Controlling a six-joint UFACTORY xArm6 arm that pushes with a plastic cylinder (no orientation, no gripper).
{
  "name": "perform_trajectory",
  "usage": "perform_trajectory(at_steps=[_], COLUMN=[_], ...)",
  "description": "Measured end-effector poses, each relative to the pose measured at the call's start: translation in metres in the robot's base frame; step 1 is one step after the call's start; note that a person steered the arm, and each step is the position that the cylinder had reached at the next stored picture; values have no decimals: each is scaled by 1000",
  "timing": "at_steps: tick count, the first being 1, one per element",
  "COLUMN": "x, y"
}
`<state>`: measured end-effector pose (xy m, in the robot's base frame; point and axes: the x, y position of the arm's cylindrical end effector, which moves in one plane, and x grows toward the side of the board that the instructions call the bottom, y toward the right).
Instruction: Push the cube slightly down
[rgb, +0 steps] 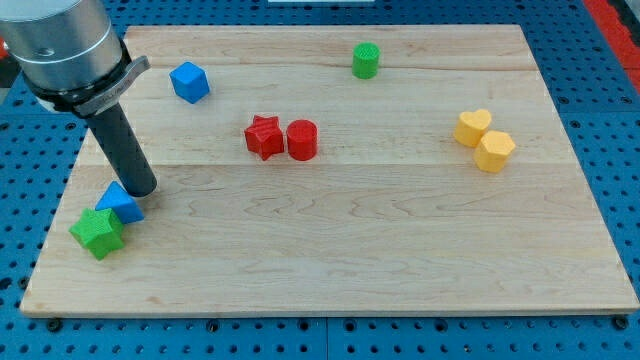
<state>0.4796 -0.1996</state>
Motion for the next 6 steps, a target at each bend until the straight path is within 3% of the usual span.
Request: perform_trajectory(at_steps=[2, 4, 5, 6], x=[-93, -171, -219, -159], y=[1, 114, 52, 25])
